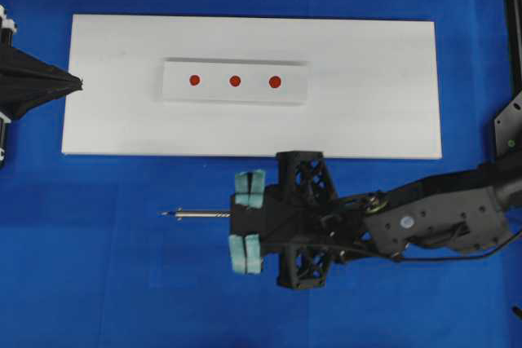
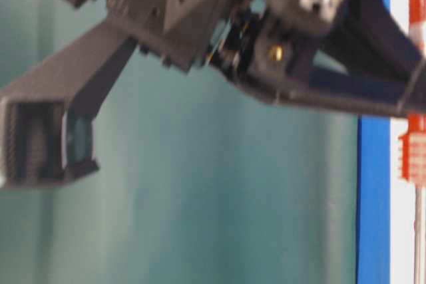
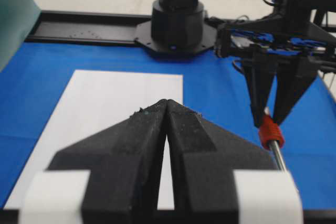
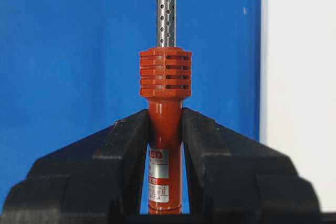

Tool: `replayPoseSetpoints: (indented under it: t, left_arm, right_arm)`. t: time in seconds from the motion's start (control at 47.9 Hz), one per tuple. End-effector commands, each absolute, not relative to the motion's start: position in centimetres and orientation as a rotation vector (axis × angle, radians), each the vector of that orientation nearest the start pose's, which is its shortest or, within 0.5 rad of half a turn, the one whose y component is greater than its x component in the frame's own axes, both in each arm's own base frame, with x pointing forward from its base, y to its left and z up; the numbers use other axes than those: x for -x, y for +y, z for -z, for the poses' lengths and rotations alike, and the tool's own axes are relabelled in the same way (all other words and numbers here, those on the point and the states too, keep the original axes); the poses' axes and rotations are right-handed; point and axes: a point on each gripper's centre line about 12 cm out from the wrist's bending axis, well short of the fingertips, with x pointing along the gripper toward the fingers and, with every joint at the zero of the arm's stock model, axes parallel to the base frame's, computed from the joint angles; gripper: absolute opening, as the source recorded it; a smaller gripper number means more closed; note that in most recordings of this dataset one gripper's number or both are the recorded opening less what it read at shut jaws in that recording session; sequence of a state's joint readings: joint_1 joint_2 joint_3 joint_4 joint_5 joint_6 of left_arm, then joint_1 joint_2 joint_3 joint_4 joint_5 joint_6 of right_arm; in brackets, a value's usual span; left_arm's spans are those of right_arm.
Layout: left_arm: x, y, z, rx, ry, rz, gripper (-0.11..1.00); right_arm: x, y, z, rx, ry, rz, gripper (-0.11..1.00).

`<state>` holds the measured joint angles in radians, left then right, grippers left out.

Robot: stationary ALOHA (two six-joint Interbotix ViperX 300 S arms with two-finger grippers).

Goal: Touch the tip of the soldering iron to the mark.
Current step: 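Lower the soldering iron onto the blue table below the board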

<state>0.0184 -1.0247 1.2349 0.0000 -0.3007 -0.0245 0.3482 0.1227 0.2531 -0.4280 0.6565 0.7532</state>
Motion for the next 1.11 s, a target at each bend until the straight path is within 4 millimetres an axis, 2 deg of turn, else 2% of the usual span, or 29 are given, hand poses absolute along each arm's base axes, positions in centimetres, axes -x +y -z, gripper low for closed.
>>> replayPoseSetpoints:
  t: [0.0,0.272,0.752,0.898,1.086]
  left_arm:
    - [-18.6,0.4,-28.8,0.022,-0.112,-0.018,0.00]
    - [-18.6,0.3,-28.7,0.024,-0.108,-0.017,0.00]
    - [-18.6,0.3,-28.7,0.024,-0.108,-0.017,0.00]
    - [-18.6,0.4,-28.7,0.024,-0.106,-0.018,0.00]
    - [-18.7,0.3,-28.7,0.025,-0.105,-0.017,0.00]
  right_arm:
    - [-42.9,11.8,-22.5,-0.100,0.898,0.109,0.06]
    - [-43.8,11.7,-19.7,-0.119,0.916,0.104,0.06]
    - [-44.8,12.7,-12.3,-0.161,0.916,0.009,0.06]
    - [-44.8,12.5,-11.2,-0.182,0.928,0.018,0.06]
    - [-44.8,12.7,-11.2,-0.190,0.910,0.000,0.06]
